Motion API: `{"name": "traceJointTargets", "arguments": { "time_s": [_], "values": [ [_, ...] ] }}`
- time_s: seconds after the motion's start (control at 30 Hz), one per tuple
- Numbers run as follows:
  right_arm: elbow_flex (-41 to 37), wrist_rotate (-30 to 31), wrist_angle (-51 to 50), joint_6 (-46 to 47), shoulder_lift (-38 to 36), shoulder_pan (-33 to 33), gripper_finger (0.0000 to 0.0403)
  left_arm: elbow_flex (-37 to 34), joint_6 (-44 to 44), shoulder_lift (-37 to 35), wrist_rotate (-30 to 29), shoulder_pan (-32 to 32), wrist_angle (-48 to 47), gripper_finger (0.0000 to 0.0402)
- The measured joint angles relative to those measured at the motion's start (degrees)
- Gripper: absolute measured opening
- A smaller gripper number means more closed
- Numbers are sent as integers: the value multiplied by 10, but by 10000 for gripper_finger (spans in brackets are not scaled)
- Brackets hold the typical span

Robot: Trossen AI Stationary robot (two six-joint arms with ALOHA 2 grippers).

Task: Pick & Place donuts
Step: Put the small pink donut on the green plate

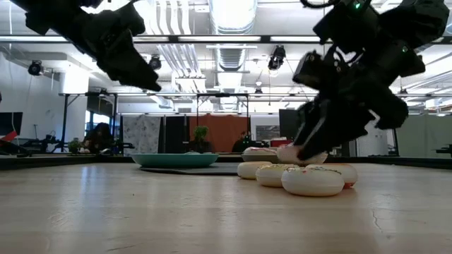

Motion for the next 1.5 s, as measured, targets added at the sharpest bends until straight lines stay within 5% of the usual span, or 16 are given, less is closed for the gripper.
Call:
{"name": "traceJointTargets", "arguments": {
  "time_s": [0.4, 0.63, 1.5],
  "values": [
    [114, 9, -67, -114, -5, -52, 205, -83, -78, -1, -18, -7, 13, 271],
    [204, -36, -94, -164, 22, -117, 205, -102, -106, -9, -40, -42, 26, 271],
    [562, -96, -269, -155, 316, -255, 205, -121, -207, -27, -213, -223, 23, 271]
  ]
}}
